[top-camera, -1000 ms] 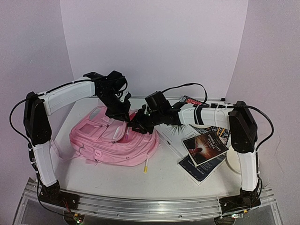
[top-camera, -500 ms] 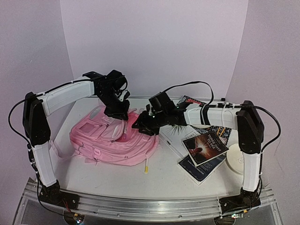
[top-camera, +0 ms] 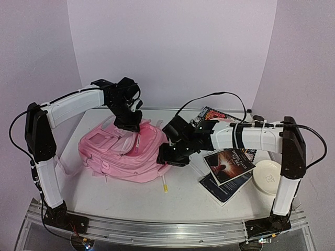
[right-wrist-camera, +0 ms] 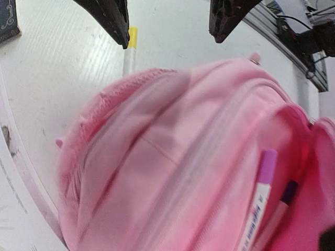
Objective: Pack the student bag
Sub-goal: Adjust the pencil case at the center of the board.
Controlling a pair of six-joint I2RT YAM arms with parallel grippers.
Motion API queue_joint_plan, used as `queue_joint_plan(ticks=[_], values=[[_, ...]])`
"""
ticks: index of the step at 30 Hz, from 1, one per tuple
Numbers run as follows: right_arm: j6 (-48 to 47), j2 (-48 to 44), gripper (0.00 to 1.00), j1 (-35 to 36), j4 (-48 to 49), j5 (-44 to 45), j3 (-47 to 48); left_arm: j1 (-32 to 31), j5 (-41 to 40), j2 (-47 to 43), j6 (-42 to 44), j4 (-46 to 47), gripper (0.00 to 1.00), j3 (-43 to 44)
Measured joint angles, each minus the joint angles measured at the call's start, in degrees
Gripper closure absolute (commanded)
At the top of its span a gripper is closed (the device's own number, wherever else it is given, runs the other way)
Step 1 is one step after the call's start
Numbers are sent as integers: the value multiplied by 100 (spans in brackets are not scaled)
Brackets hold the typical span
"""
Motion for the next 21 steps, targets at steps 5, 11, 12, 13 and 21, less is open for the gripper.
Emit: queue_joint_plan(ticks=[5, 11, 12, 13, 21], values=[[-145, 173, 44, 342, -459, 223, -64, 99, -15, 0, 39, 6, 100, 0], [-297, 790, 46, 593, -711, 431, 129, 149, 19, 0, 38, 14, 100, 0], [-325, 884, 46, 616, -736, 463, 165, 149, 27, 0, 37, 14, 100, 0], [-352, 967, 47, 635, -769, 496, 203, 149, 31, 0, 36, 15, 100, 0], [-614, 1525, 58, 650, -838, 667, 705, 155, 88, 0, 33, 40, 100, 0]])
